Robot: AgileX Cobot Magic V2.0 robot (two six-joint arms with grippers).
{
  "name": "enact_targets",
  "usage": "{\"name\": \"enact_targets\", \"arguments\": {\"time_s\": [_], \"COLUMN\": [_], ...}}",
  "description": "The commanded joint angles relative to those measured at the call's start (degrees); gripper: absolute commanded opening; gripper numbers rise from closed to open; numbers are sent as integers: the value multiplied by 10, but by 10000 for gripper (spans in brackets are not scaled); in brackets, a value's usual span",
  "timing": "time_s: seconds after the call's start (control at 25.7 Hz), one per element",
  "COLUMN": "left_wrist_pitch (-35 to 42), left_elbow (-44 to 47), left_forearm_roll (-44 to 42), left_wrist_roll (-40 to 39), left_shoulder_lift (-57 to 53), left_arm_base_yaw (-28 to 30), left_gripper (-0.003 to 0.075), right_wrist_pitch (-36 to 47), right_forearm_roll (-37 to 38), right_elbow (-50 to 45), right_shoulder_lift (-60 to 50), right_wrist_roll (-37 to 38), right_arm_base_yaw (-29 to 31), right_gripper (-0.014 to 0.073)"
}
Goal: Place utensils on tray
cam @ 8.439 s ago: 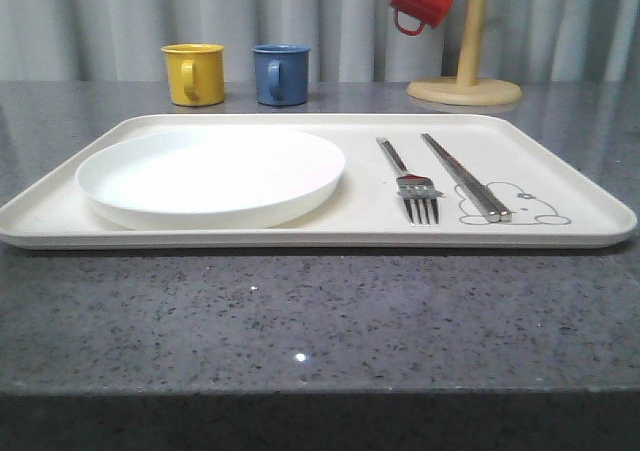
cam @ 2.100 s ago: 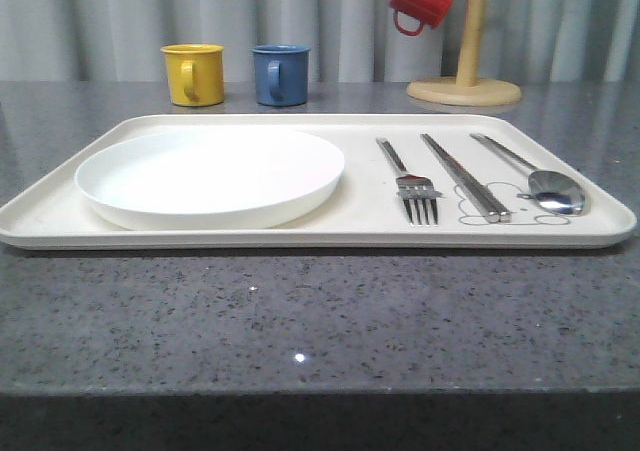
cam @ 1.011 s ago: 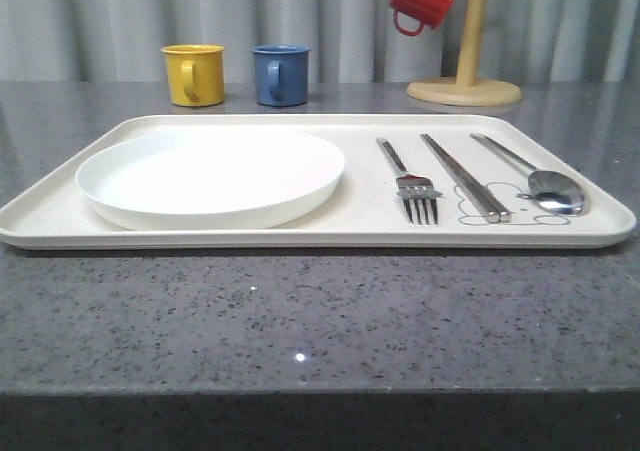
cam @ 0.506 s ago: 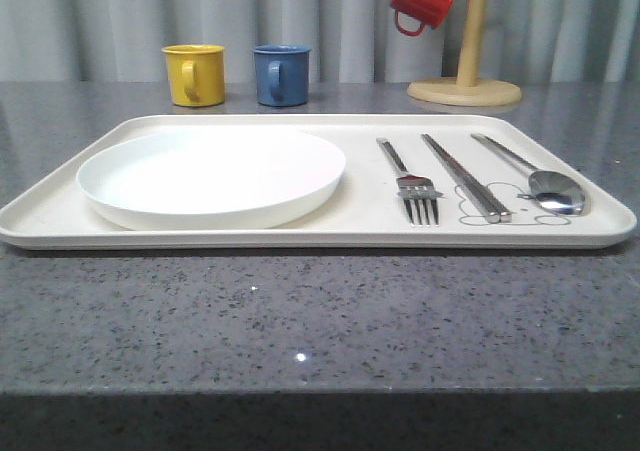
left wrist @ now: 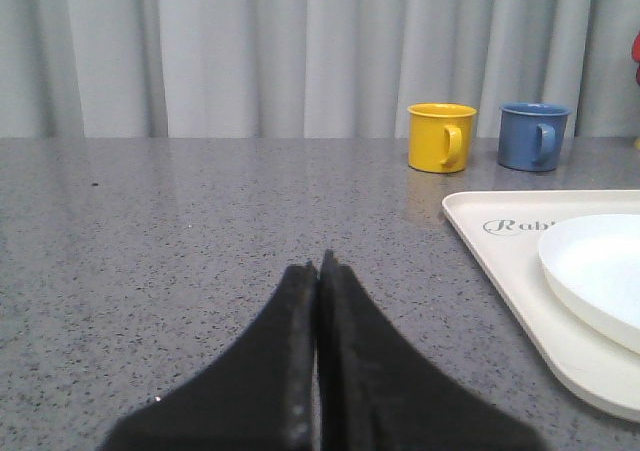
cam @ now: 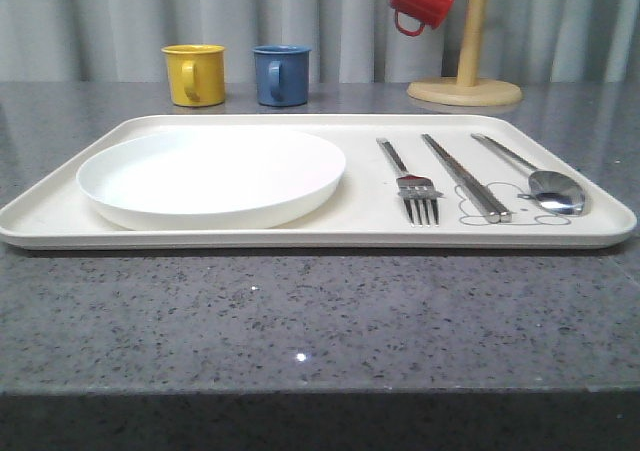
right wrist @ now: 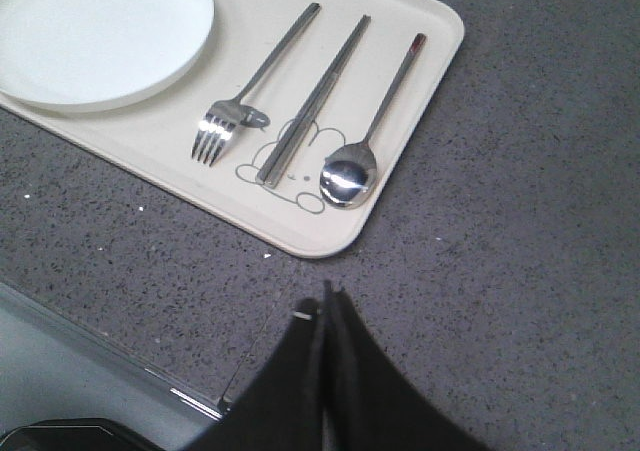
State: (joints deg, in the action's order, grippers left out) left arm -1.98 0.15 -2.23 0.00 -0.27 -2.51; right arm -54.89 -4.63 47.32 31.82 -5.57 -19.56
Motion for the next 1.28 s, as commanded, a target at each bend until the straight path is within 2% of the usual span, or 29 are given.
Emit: {"name": "enact_targets", "arguments": {"time_s": [0.0, 0.16, 0.47, 0.66, 1.01, 1.24], "left_wrist_pitch": [48, 48, 48, 48, 48, 48], "left_elbow": [1, 1, 1, 1, 1, 1], "left_forearm_roll": [5, 5, 5, 5, 5, 5], "left_wrist_roll": [0, 0, 0, 0, 0, 0], "left_shoulder_lift": [-14, -14, -14, -14, -14, -14], "left_arm_base_yaw": [-1, -1, -1, -1, -1, -1], "left_gripper": [-18, -18, -18, -18, -18, -18], "right_wrist_pitch": [40, 83, 329, 444, 524, 566], "right_forearm_roll": [5, 7, 7, 7, 7, 7], "right_elbow": [8, -21, -176, -282, -410, -455], "right_shoulder_lift": [-7, -41, -150, -224, -327, -335], "right_wrist_roll": [-5, -5, -5, -5, -5, -5], "right_arm_base_yaw": [0, 18, 75, 101, 151, 164], "right_gripper": [-69, -69, -69, -69, -69, -69]}}
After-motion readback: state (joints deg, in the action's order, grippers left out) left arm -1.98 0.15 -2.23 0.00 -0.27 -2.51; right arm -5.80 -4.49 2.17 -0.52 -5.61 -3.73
